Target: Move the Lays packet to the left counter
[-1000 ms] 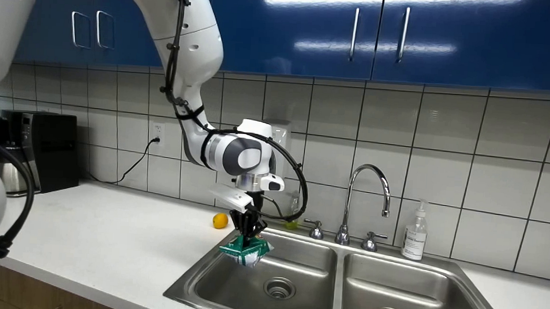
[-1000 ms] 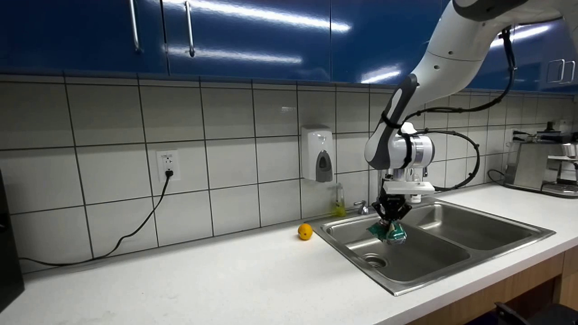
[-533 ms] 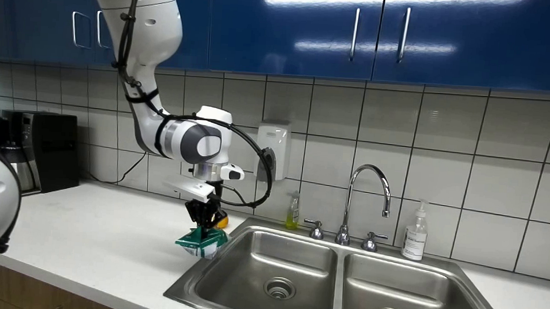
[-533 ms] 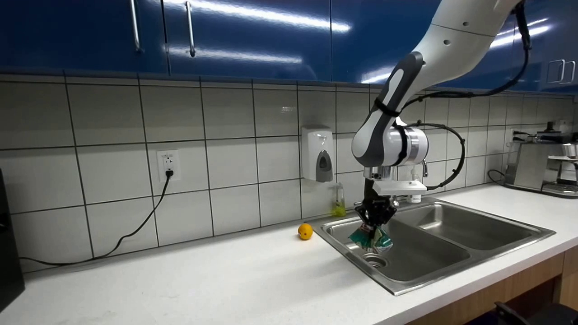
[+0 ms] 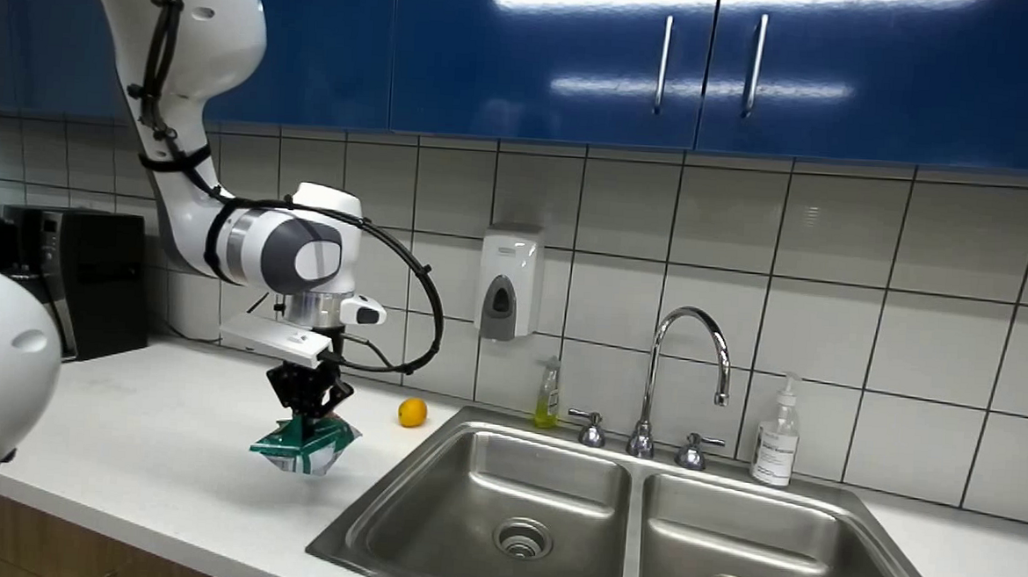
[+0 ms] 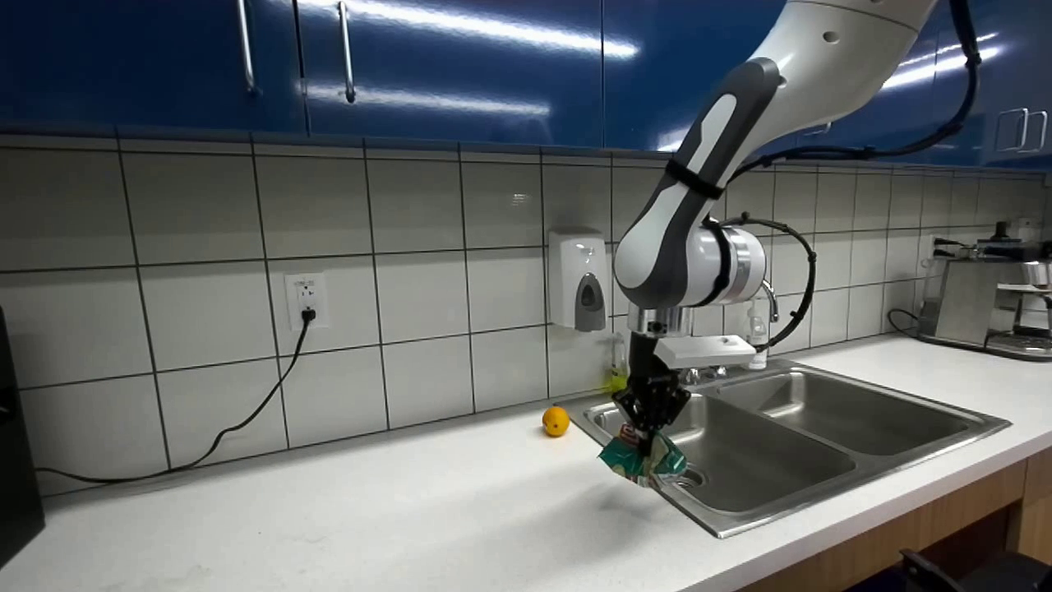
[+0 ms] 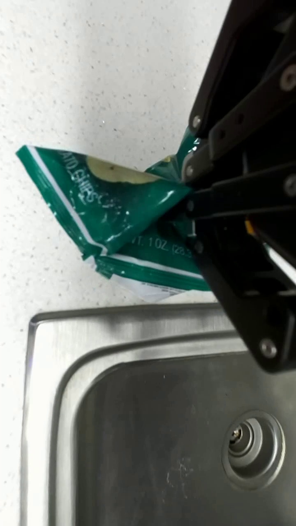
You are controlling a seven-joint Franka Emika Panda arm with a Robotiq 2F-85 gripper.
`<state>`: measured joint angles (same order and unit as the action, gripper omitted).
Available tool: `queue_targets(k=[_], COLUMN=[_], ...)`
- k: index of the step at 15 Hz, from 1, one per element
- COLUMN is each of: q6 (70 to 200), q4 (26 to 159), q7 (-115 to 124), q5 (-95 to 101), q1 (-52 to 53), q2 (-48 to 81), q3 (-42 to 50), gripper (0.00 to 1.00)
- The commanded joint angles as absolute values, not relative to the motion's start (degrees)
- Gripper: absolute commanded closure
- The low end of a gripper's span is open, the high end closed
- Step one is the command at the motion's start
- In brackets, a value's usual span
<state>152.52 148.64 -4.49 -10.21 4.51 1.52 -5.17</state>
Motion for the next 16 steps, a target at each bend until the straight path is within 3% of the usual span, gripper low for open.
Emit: queue_targets(k=[1, 16], q6=[155.0, 165.0], q4=[149.4, 143.5], q7=[-4.4, 4.5], q5=[-12.8, -9.2], q1=[6.7, 11.0], q2=[2.3, 17.1], q3=[-7.3, -9.3], gripper=[1.0, 1.0])
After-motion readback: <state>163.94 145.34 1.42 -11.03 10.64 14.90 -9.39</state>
